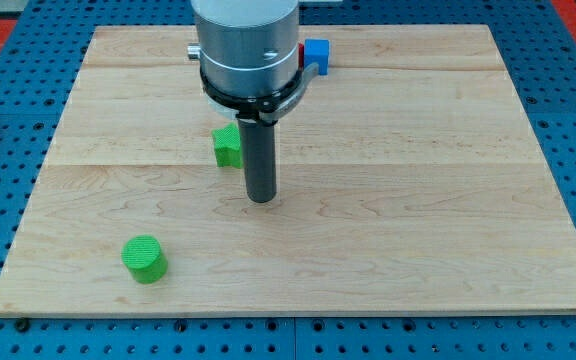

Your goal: Move the green star to the top side

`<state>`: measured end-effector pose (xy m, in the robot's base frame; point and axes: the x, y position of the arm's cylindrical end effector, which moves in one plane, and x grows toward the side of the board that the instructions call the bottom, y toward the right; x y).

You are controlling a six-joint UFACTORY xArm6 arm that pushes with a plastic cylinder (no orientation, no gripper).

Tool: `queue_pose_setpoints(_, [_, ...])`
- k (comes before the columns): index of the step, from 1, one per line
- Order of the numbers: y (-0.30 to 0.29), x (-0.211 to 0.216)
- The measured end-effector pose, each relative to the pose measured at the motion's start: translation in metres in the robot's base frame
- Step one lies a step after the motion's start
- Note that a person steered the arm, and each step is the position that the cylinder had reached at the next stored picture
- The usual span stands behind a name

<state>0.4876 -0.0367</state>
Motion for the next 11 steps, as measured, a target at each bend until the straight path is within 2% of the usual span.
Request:
queue_pose_setpoints(4, [-0.023, -0.01])
queue_pose_setpoints(6, [-0.043, -0.092])
queue_pose_setpoints(7, [-0.052, -0.103])
queue_pose_setpoints(8, [-0.052, -0.144])
queue_pose_setpoints(9, [-0.052, -0.166])
queue_pose_setpoints(11, [-0.052, -0.176])
